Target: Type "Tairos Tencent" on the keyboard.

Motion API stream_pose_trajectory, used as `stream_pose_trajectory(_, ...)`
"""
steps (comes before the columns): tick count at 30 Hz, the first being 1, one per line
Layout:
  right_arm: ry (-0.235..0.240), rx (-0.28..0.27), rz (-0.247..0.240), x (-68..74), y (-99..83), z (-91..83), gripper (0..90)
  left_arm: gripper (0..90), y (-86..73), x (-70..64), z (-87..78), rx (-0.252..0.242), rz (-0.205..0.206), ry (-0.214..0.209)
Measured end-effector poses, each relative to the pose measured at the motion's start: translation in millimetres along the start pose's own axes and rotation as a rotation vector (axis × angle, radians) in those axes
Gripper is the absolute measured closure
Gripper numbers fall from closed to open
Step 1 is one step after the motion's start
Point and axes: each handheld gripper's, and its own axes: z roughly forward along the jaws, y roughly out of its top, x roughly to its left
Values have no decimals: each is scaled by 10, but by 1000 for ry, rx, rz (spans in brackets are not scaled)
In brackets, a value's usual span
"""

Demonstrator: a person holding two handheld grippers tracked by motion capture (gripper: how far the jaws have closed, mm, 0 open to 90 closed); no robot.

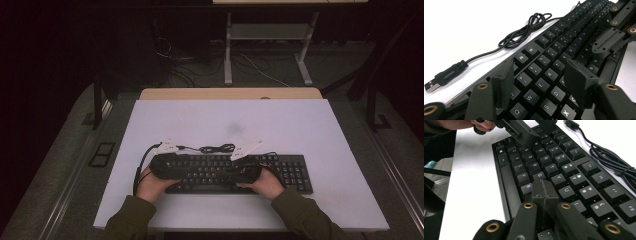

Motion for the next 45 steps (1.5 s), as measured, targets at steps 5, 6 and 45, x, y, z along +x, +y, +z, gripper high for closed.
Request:
stream_pose_trajectory(5,2,15,-3,23,-7,31,893,372,-3,0,5,-1,1,4)
stream_pose_trajectory(6,1,16,-6,25,-8,37,893,372,-4,0,6,0,2,4)
stream_pose_trajectory(45,-11,21,-12,38,10,26,892,361,8,-12,19,-8,14,18)
